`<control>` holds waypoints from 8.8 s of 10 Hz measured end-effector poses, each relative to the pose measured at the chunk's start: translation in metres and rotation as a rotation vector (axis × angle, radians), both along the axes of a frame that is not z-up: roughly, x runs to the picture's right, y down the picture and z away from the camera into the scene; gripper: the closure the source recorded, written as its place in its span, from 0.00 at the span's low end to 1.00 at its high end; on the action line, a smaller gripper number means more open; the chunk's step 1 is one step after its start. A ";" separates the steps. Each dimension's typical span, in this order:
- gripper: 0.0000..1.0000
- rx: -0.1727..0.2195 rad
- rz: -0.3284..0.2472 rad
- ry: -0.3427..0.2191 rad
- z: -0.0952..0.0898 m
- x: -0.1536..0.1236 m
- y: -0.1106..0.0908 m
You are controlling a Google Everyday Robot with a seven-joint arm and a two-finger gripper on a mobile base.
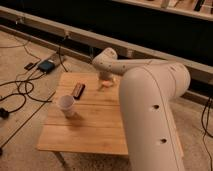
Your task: Place the pepper in the ceramic cup
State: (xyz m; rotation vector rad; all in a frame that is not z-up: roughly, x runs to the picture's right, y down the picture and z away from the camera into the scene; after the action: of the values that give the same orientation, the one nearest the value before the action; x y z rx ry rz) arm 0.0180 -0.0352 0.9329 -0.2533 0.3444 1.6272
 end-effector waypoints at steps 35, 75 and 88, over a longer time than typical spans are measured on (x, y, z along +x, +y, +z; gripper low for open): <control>1.00 -0.110 -0.113 -0.111 -0.039 -0.031 0.006; 1.00 0.222 -0.464 -0.601 -0.135 -0.253 0.053; 0.97 0.227 -0.381 -0.630 -0.133 -0.227 0.093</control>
State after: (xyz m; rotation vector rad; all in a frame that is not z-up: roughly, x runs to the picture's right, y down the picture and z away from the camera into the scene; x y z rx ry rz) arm -0.2090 0.0578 0.8004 -0.4769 -0.2613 1.1256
